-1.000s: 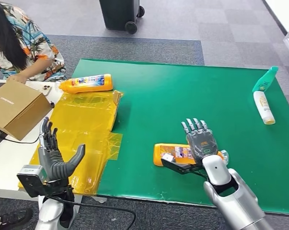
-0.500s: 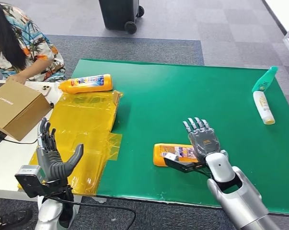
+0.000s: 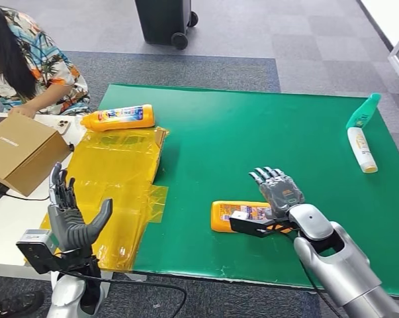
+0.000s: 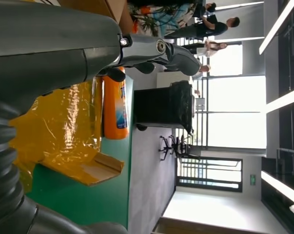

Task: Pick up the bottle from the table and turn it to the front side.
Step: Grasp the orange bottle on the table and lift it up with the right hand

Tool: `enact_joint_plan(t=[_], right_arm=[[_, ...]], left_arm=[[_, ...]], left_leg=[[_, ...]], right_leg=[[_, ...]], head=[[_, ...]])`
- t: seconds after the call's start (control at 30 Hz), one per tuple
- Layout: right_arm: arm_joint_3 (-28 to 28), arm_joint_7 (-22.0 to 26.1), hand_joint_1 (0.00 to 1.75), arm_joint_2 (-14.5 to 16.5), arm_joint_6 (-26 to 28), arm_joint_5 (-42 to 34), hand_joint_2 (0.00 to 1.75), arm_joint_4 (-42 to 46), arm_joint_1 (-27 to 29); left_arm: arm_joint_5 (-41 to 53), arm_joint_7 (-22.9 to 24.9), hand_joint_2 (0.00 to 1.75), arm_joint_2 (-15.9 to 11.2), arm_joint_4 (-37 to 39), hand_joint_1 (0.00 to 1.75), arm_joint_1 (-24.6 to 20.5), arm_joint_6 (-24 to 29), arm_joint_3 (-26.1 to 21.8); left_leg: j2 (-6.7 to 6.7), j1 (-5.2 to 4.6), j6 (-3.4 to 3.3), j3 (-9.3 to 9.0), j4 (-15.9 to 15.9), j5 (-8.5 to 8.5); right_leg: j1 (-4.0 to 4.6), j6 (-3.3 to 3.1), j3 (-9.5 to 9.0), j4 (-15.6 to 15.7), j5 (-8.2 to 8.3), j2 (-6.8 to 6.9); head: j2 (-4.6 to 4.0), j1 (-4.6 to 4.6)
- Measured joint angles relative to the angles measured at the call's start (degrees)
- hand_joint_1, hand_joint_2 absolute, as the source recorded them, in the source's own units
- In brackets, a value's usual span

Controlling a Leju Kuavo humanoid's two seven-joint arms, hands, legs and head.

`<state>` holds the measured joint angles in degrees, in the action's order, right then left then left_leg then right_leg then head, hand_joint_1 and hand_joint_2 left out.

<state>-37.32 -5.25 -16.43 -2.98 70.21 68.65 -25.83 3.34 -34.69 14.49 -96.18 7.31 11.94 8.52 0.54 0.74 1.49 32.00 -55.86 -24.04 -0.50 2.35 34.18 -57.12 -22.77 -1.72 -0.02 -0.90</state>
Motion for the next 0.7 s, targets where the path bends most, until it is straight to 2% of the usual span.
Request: enact_joint_plan(t=[0.07,0.17,0.23,0.3,0.47,0.7], right_arm=[[-0.66,-0.01,0.00,-0.20,2.19,-0.08,1.75,-0.02,0.05],[-1.12,-0.11,0.00,-0.02,8.50,1.47,1.75,-0.07,0.88],[-1.10,0.02,0.00,0.78,12.68,2.39,1.75,-0.11,1.79],[-1.02,1.50,0.00,1.90,14.21,1.04,1.75,-0.11,2.56],[-1.33,9.09,0.00,2.44,6.98,-9.29,1.75,0.19,4.48],[-2.38,11.95,0.00,-1.65,1.81,-17.21,1.75,1.62,5.87]], left_arm=[[0.01,-0.04,1.75,0.00,0.01,0.00,0.00,0.11,-0.07],[0.20,-0.06,1.75,0.02,0.01,0.00,0.00,0.16,-0.12],[0.44,-0.05,1.75,0.03,0.01,0.00,-0.03,0.16,-0.15],[0.68,-0.03,1.75,0.05,0.01,0.00,-0.17,0.10,-0.17],[0.36,-0.03,1.75,0.02,0.32,0.00,-1.00,-0.61,-0.20],[-0.75,-0.68,1.75,-0.27,1.50,0.00,-1.84,-1.04,-0.26]], left_leg=[[0.00,0.00,0.00,0.01,0.00,0.00],[0.00,0.00,0.00,0.07,0.00,0.00],[0.00,0.00,0.00,0.12,0.00,0.00],[0.00,0.00,0.00,0.15,0.00,0.01],[0.15,0.00,-0.09,0.42,0.00,0.08],[0.20,-0.14,-0.21,0.74,-0.02,0.09]], right_leg=[[0.00,0.00,0.00,0.00,0.00,0.00],[0.00,0.00,0.01,0.00,0.00,0.00],[0.00,0.00,0.06,-0.01,0.00,0.00],[0.00,0.00,0.13,-0.01,-0.01,0.00],[-0.01,0.14,0.26,-0.02,-0.10,0.15],[-0.17,0.32,0.54,0.00,-0.06,0.21]], head=[[0.00,0.01],[0.00,0.01],[0.00,0.00],[0.01,-0.01],[0.00,0.00],[0.01,0.00]])
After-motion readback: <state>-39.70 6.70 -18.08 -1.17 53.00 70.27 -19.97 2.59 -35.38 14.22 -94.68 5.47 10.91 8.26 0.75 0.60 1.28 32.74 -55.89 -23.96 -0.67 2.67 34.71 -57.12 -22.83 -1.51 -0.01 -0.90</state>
